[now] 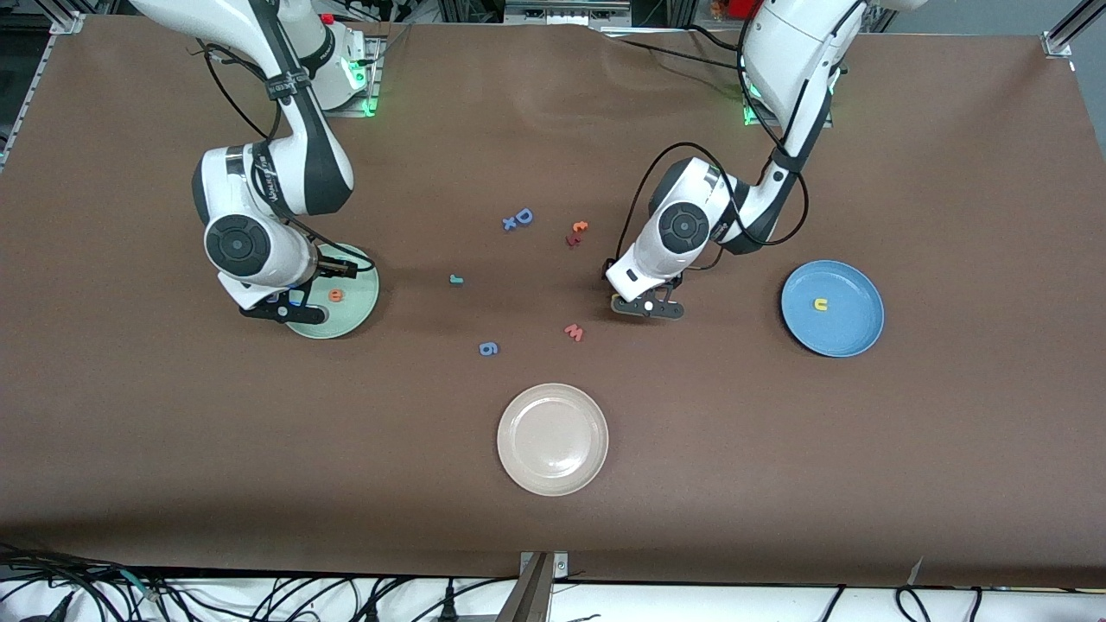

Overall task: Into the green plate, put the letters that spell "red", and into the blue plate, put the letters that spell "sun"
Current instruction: 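Release the teal letter on the plate while the left gripper grasps the green u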

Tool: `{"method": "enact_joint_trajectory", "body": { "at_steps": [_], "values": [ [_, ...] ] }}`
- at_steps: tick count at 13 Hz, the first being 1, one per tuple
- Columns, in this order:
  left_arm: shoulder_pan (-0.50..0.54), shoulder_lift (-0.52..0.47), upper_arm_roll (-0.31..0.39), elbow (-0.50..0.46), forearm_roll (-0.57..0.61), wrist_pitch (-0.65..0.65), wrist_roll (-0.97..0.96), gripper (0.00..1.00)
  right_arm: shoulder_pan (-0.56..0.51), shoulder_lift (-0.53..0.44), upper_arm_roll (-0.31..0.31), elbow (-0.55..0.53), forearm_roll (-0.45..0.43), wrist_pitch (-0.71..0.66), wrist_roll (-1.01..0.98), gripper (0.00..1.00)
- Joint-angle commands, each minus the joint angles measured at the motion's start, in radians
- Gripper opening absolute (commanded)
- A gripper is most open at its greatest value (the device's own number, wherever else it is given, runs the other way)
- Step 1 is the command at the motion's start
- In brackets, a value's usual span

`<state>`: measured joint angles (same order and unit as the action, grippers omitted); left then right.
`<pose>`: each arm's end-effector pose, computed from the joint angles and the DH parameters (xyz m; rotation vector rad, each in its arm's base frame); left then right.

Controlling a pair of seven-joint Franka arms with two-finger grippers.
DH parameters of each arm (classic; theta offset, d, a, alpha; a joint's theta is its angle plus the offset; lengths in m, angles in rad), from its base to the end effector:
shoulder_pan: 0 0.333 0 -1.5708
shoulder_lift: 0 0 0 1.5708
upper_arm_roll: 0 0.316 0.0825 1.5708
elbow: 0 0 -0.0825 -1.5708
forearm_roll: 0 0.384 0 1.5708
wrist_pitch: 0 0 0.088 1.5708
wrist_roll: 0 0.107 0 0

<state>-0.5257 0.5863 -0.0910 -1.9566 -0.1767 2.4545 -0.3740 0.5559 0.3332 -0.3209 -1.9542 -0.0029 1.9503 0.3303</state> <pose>0.4954 -0.3502 0.1669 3.0340 -0.1335 -0.2322 0.5564 0.1386 0.2939 2.9179 -0.1372 -0.4091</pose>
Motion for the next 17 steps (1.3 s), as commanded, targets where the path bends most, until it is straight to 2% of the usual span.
{"method": "enact_joint_trajectory", "body": {
  "at_steps": [1,3,6,9,13,15,17],
  "values": [
    [-0.013,0.006,0.008,0.004,-0.023,0.018,0.003,0.83,0.002,-0.01,-0.018,0.064,0.006,-0.051,-0.039,1.0],
    [-0.014,0.016,0.008,0.004,-0.021,0.034,0.003,0.79,0.002,-0.006,-0.032,0.092,0.009,-0.051,-0.071,1.0],
    [-0.025,0.03,0.008,0.004,-0.02,0.063,0.006,0.63,0.009,-0.008,-0.023,0.093,0.023,-0.051,-0.057,1.0],
    [-0.028,0.032,0.008,0.004,-0.02,0.063,0.006,0.47,0.016,-0.007,0.046,0.093,0.113,-0.039,0.025,1.0],
    [-0.022,0.021,0.011,0.004,-0.02,0.055,0.032,0.19,0.027,0.015,0.134,0.084,0.121,0.031,0.194,1.0],
    [-0.007,-0.011,0.026,0.002,-0.02,0.038,0.087,0.14,0.041,0.036,0.175,0.08,0.12,0.082,0.283,1.0],
    [0.018,-0.049,0.065,0.004,-0.02,-0.038,0.176,0.12,0.068,0.058,0.186,0.08,0.12,0.122,0.376,1.0]
  ]
}}
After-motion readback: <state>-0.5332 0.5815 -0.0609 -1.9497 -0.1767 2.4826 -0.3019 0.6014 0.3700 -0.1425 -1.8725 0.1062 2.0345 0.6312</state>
